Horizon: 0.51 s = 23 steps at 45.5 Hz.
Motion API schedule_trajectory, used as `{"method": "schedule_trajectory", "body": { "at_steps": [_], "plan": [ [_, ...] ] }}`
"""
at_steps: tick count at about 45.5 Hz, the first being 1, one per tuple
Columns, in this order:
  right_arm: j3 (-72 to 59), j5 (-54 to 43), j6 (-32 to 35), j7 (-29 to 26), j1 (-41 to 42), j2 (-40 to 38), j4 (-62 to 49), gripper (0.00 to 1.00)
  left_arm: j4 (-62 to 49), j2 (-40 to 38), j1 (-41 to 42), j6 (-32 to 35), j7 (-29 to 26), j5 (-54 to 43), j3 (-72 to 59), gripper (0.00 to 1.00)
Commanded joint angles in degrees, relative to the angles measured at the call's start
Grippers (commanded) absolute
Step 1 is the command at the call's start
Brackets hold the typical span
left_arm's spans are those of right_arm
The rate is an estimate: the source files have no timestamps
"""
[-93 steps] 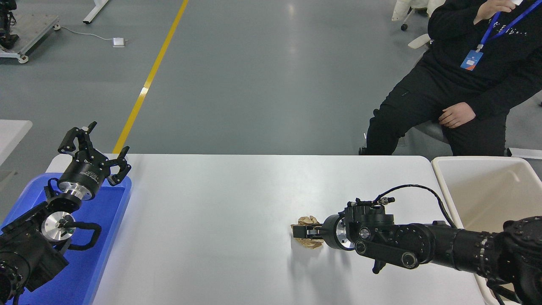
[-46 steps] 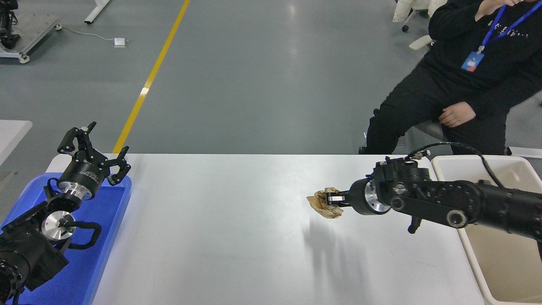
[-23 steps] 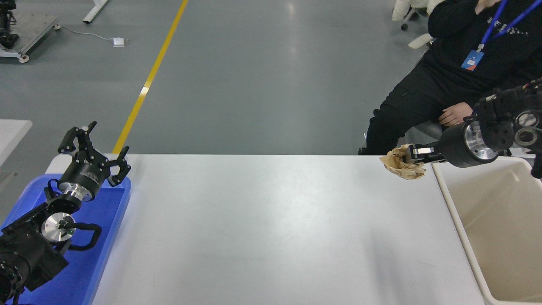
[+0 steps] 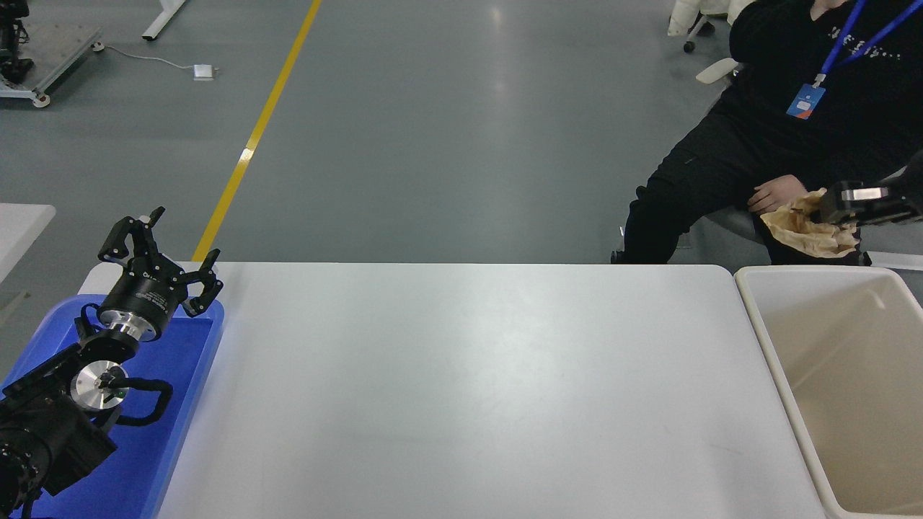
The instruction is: Clean the table surface
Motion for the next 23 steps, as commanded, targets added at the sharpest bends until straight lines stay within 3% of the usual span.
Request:
{"method": "schedule_trajectory", "body": {
  "at_steps": [1, 8, 23],
  "plan": [
    [0.36, 0.32, -3.71, 0.58, -5.11, 1.47, -15.82, 0.00, 0.00, 0.00, -0.05, 0.00, 0.00, 0.00, 0.00, 1.00],
    [0.36, 0.41, -12.32, 0.58, -11.26, 2.96, -21.45, 0.00, 0.00, 0.00, -0.05, 0.00, 0.00, 0.00, 0.00, 1.00],
    [0.36, 0.58, -38.33, 0.76, -26.90, 9.37, -27.25, 0.00, 0.00, 0.00, 0.04, 0.00, 0.00, 0.00, 0.00, 1.00]
  ]
}}
